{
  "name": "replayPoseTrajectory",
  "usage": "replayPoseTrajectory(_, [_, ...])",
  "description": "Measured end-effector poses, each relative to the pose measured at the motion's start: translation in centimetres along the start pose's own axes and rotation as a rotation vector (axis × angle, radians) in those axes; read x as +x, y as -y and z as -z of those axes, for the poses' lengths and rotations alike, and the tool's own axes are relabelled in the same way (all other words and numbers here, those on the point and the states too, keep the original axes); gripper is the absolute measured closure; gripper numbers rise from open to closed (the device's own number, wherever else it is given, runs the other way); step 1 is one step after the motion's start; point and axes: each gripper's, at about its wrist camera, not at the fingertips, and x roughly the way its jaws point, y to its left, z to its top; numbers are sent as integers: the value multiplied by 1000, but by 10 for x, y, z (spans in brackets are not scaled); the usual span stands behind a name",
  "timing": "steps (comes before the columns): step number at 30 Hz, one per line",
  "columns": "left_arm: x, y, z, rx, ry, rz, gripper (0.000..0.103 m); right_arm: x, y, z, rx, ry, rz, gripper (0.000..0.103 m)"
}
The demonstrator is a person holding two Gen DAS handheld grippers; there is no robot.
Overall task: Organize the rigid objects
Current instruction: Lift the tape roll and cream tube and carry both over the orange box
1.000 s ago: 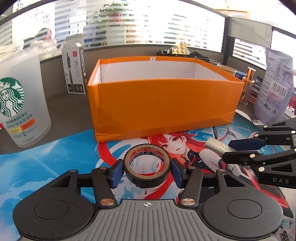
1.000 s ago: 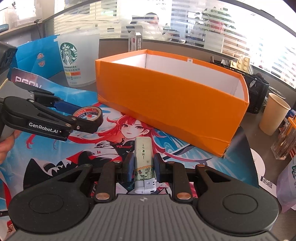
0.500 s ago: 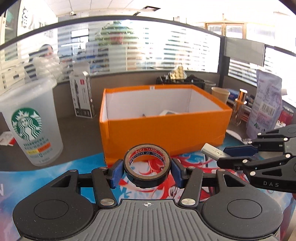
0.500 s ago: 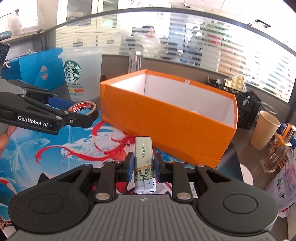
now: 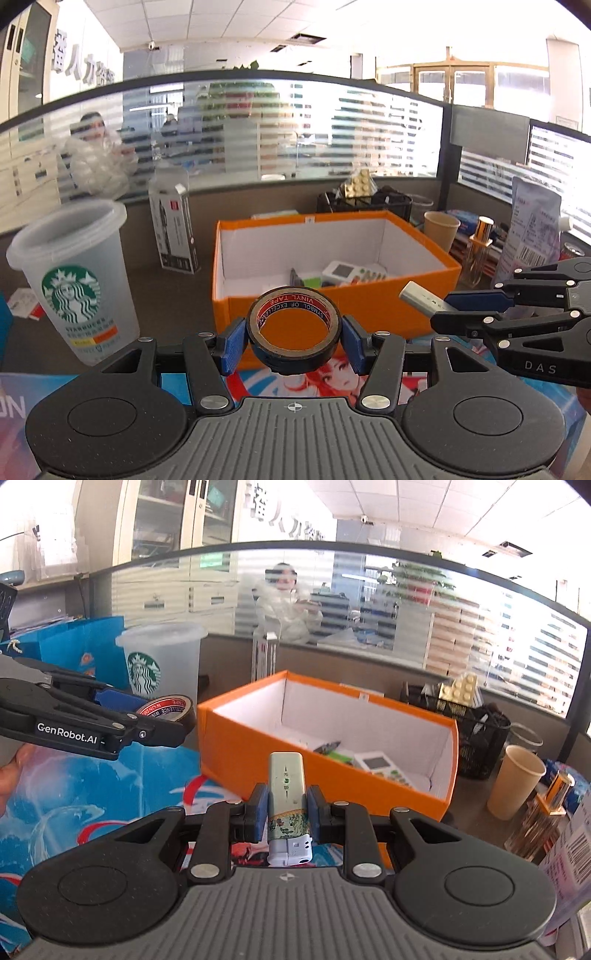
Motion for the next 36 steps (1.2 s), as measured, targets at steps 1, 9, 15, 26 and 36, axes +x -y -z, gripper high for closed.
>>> replayPoseTrajectory(1, [-1,1,-2,0,5,0,50,0,0,-1,-1,3,0,82])
replayPoseTrajectory(9, [-1,3,-19,3,32,0,50,-7,8,-10,5,36,10,82])
replayPoseTrajectory(15, [6,3,-31,-10,41,-2,50,-5,18,-13,19,51,20,82])
replayPoseTrajectory(26, [24,11,-64,0,79,5,50,-1,35,-29,42,92,33,82])
replayPoseTrajectory(36, [47,10,-78,7,67,2,50,10,48,-41,46,96,47,82])
